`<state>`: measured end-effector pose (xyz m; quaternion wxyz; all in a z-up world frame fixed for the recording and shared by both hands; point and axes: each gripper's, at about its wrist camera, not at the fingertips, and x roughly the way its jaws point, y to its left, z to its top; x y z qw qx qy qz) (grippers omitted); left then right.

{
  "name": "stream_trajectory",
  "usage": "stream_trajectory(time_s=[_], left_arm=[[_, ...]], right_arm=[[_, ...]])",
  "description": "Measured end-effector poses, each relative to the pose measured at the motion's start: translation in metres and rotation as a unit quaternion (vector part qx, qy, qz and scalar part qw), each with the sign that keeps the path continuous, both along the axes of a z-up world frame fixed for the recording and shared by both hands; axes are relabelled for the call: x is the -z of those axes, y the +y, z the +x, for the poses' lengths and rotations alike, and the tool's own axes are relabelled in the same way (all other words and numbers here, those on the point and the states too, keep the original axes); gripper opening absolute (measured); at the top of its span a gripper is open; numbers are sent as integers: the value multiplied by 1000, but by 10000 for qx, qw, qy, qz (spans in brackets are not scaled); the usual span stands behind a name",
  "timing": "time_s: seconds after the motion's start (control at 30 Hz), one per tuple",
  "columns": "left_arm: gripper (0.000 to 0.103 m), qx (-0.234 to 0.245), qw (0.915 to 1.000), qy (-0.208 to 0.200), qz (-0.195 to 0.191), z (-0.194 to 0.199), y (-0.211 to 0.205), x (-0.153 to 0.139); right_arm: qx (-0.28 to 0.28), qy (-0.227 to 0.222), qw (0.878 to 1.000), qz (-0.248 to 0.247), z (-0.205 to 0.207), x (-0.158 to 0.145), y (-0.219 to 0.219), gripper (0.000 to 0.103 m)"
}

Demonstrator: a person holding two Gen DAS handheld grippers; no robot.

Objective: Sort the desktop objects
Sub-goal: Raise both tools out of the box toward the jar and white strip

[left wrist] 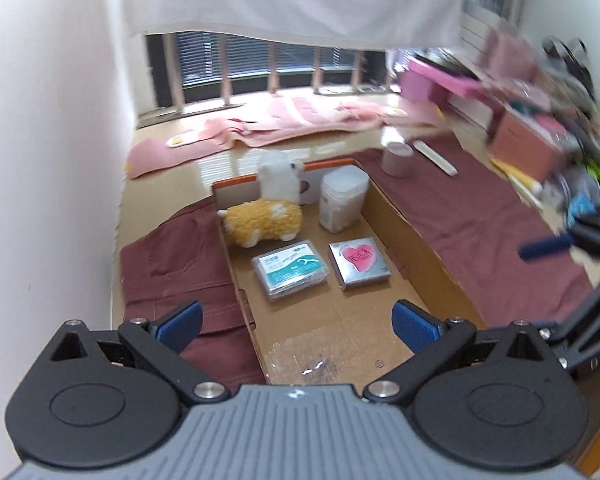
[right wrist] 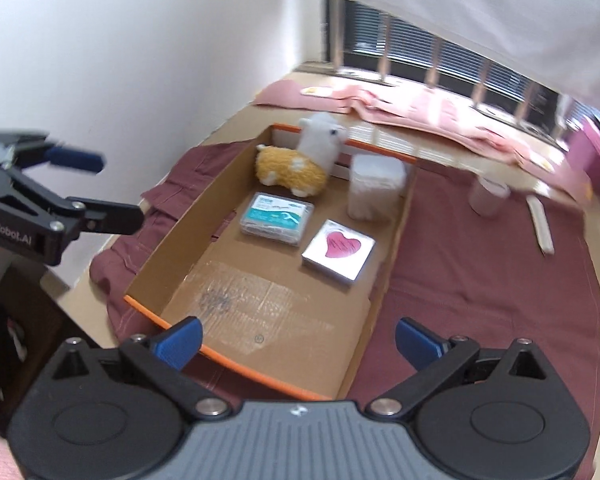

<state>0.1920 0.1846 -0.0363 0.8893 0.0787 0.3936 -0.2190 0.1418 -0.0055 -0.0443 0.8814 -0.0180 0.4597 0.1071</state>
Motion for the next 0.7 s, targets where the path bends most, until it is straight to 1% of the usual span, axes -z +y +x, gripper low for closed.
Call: stream_trajectory(time_s=[0.17, 0.3, 0.4, 0.5, 0.63, 0.7], left_arm=[[103, -390, 9990, 125, -178, -14, 4, -6], [103, -579, 9977, 291, -207, -23, 1, -6], [103, -627, 9970, 408, -200, -30, -7, -6], [103, -648, 9966, 493, -106, -34, -20, -7], [103, -490, 9983, 304, 33, -37, -46, -12], [103, -487, 9983, 304, 36, -36, -62, -14]], right_arm=[[742, -88, 9971, 105, -30, -7, -13, 103], [1330, -166, 9909, 103, -49, -11, -24, 103], [1719, -225, 9848, 50, -61, -13, -32, 103], [1976, -264, 9799, -71, -70, -13, -40, 103], [2158, -298, 9758, -200, -72, -12, -58, 103], [2217, -323, 9743, -242, -69, -12, -71, 103]])
